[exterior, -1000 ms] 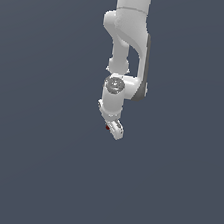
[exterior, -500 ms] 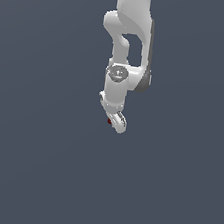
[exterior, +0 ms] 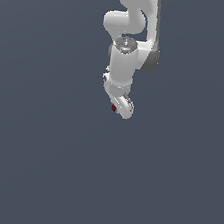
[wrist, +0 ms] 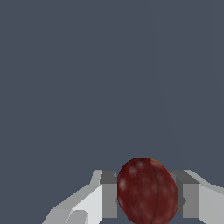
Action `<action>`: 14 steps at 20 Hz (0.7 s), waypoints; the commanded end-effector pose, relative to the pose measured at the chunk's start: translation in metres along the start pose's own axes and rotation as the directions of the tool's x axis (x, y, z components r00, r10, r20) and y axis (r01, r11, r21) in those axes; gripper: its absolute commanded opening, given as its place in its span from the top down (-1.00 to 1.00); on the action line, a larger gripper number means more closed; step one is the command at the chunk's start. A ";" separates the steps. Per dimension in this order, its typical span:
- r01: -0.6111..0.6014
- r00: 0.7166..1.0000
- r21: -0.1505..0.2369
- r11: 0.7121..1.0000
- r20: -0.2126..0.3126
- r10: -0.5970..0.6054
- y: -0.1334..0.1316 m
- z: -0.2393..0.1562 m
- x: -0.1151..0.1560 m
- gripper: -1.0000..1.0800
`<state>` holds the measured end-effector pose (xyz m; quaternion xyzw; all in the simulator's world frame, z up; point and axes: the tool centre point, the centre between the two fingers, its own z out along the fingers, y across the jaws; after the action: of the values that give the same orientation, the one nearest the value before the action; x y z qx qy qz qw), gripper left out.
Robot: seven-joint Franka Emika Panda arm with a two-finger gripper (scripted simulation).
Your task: Pick up the object and move it to a goal position.
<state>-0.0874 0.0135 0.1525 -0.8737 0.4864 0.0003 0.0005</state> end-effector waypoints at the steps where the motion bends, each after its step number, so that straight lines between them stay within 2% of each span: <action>1: -0.001 1.000 0.000 1.000 -0.001 0.001 0.003 -0.025 -0.005 1.00; 14: -0.001 1.000 -0.002 1.000 -0.004 0.001 0.016 -0.160 -0.032 1.00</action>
<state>-0.1144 0.0305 0.2979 -0.8735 0.4868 -0.0010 -0.0006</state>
